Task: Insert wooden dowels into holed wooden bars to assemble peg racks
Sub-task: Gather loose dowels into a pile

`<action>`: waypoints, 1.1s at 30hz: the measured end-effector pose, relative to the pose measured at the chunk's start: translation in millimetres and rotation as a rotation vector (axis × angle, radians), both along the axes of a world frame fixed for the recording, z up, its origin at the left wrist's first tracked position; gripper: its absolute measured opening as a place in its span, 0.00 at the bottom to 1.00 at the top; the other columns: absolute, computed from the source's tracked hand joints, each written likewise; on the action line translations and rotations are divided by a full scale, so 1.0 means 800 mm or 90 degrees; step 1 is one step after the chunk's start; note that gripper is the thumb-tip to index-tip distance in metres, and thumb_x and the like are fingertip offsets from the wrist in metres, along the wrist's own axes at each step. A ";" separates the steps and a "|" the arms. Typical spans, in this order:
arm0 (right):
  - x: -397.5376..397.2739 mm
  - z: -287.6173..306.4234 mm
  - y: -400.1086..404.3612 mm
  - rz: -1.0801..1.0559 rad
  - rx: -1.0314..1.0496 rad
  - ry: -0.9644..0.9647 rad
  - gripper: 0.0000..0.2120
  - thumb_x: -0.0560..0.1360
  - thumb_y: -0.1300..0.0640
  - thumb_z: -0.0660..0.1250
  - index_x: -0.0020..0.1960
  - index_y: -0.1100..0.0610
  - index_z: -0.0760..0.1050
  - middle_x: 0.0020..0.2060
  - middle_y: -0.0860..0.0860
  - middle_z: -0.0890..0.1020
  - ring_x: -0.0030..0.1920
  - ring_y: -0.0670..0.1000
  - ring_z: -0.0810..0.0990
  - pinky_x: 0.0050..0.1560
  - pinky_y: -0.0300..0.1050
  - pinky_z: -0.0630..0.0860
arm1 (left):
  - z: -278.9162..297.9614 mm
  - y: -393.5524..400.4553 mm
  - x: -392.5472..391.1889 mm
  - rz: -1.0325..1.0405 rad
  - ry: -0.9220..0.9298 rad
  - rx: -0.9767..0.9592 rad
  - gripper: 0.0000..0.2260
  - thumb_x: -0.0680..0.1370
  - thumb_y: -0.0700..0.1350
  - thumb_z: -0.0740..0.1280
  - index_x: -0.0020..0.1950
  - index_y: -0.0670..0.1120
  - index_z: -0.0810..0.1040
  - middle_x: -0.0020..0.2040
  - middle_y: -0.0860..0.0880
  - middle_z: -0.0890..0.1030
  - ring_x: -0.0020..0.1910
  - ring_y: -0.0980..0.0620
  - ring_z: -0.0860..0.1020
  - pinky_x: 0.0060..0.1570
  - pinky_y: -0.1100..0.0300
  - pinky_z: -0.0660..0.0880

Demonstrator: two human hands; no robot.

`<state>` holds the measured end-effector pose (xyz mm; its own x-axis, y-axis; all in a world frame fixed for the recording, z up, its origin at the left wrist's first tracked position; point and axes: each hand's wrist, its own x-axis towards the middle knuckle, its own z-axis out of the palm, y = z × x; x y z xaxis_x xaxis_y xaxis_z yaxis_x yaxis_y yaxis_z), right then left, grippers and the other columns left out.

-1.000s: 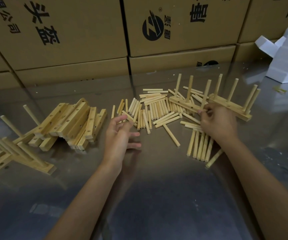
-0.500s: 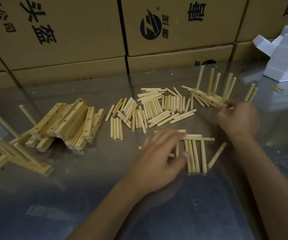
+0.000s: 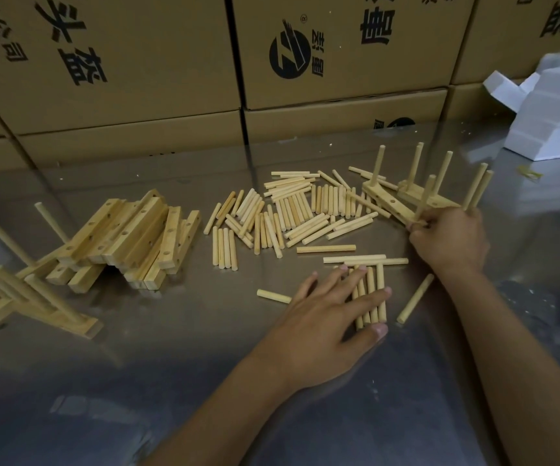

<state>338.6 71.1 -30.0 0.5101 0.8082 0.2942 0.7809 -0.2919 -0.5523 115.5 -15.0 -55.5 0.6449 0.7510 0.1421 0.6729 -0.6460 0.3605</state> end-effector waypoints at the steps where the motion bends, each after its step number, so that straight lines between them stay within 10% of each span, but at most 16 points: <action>1: 0.001 0.000 0.001 0.005 0.005 0.012 0.13 0.75 0.50 0.70 0.57 0.54 0.83 0.55 0.59 0.80 0.66 0.58 0.69 0.59 0.54 0.72 | 0.000 0.000 0.000 0.001 0.000 -0.002 0.24 0.83 0.63 0.51 0.79 0.65 0.55 0.82 0.56 0.48 0.80 0.59 0.42 0.78 0.51 0.40; 7: 0.009 0.002 0.006 0.019 0.005 0.175 0.12 0.75 0.48 0.70 0.55 0.52 0.84 0.55 0.57 0.81 0.55 0.61 0.79 0.60 0.56 0.76 | -0.001 0.002 -0.001 0.007 0.003 -0.007 0.24 0.83 0.63 0.51 0.79 0.65 0.55 0.82 0.57 0.48 0.80 0.60 0.41 0.77 0.52 0.40; 23: 0.007 0.001 0.007 -0.024 -0.018 0.125 0.14 0.74 0.51 0.73 0.58 0.54 0.82 0.62 0.58 0.74 0.64 0.58 0.72 0.62 0.54 0.71 | -0.001 0.002 -0.001 0.014 0.004 -0.001 0.23 0.84 0.62 0.51 0.80 0.64 0.55 0.82 0.56 0.48 0.80 0.59 0.42 0.76 0.54 0.40; 33: -0.017 -0.003 0.012 0.061 -0.054 0.106 0.10 0.73 0.49 0.72 0.53 0.51 0.82 0.50 0.58 0.81 0.56 0.57 0.79 0.59 0.57 0.76 | 0.006 0.015 -0.020 0.129 -0.039 0.013 0.23 0.84 0.59 0.53 0.80 0.58 0.60 0.82 0.55 0.53 0.80 0.57 0.47 0.77 0.52 0.42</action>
